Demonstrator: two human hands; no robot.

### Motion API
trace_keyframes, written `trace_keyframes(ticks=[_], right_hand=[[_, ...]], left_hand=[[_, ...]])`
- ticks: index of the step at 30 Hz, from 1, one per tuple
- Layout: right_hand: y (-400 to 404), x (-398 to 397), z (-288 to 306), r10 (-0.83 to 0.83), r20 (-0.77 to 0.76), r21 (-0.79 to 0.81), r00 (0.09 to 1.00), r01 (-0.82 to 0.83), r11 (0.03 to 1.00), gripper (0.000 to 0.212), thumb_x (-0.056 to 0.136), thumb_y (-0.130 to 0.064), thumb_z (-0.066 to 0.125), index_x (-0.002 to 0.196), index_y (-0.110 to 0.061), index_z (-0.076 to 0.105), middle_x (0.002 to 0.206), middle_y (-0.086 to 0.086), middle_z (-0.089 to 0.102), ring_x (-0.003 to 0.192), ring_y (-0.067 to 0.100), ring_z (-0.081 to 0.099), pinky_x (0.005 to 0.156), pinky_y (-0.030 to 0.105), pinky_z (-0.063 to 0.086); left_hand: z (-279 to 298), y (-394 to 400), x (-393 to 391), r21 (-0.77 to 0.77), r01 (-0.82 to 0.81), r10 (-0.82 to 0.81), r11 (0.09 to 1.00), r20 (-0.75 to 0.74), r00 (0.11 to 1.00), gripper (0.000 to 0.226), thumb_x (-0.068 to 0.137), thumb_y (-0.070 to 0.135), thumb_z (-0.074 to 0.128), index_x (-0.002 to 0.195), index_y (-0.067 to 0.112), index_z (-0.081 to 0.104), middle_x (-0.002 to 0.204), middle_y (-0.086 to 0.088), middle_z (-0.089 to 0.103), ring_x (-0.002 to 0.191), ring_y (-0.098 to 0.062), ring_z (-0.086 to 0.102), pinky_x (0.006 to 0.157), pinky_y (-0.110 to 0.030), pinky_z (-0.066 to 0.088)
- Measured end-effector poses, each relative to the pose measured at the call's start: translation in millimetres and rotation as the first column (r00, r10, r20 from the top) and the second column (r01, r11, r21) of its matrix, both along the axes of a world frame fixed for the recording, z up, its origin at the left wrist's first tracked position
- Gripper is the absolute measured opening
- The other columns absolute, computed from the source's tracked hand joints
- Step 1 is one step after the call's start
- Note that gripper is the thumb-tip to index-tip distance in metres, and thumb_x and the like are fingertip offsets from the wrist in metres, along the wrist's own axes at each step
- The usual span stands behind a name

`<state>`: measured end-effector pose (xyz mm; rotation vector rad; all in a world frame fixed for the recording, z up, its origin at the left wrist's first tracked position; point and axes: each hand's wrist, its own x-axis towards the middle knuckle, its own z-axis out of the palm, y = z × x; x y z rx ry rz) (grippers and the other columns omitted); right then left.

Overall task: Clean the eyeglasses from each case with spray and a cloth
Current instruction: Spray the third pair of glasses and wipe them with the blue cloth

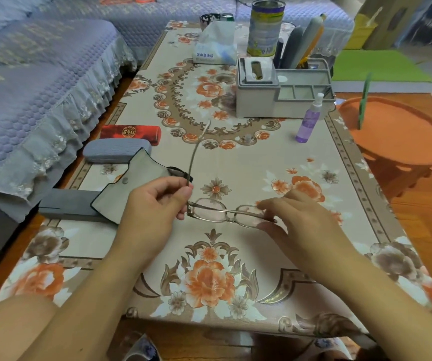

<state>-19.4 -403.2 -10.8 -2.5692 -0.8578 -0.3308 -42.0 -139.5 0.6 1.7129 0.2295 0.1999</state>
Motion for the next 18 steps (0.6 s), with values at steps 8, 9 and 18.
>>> trace_keyframes(ticks=[8, 9, 18], right_hand=[[5, 11, 9, -0.351, 0.043, 0.231, 0.935, 0.332, 0.914, 0.004, 0.091, -0.018, 0.070, 0.089, -0.015, 0.071, 0.082, -0.004, 0.057, 0.071, 0.021, 0.055, 0.061, 0.032, 0.041], [-3, 13, 12, -0.440, -0.019, 0.263, 0.898, 0.429, 0.864, 0.006, 0.092, -0.020, 0.068, 0.088, -0.015, 0.070, 0.080, -0.004, 0.060, 0.072, 0.020, 0.056, 0.063, 0.031, 0.039], [-25, 27, 15, -0.487, -0.467, 0.133, 0.738, 0.603, 0.786, 0.029, 0.094, -0.029, 0.062, 0.070, -0.015, 0.059, 0.064, 0.000, 0.060, 0.065, 0.019, 0.056, 0.059, 0.034, 0.039]], left_hand=[[3, -17, -12, -0.065, 0.186, -0.191, 0.980, -0.071, 0.979, 0.005, 0.096, 0.007, 0.063, 0.097, 0.006, 0.067, 0.068, -0.007, 0.068, 0.063, -0.018, 0.064, 0.069, -0.026, 0.054], [2, -23, -11, -0.082, 0.205, -0.212, 0.975, -0.083, 0.974, 0.005, 0.096, 0.007, 0.062, 0.097, 0.005, 0.066, 0.068, -0.007, 0.068, 0.064, -0.018, 0.064, 0.070, -0.027, 0.054], [-6, -41, -15, -0.478, 0.144, -0.314, 0.867, -0.297, 0.902, 0.011, 0.095, 0.009, 0.060, 0.100, 0.000, 0.063, 0.070, -0.014, 0.061, 0.061, -0.018, 0.058, 0.059, -0.027, 0.052]])
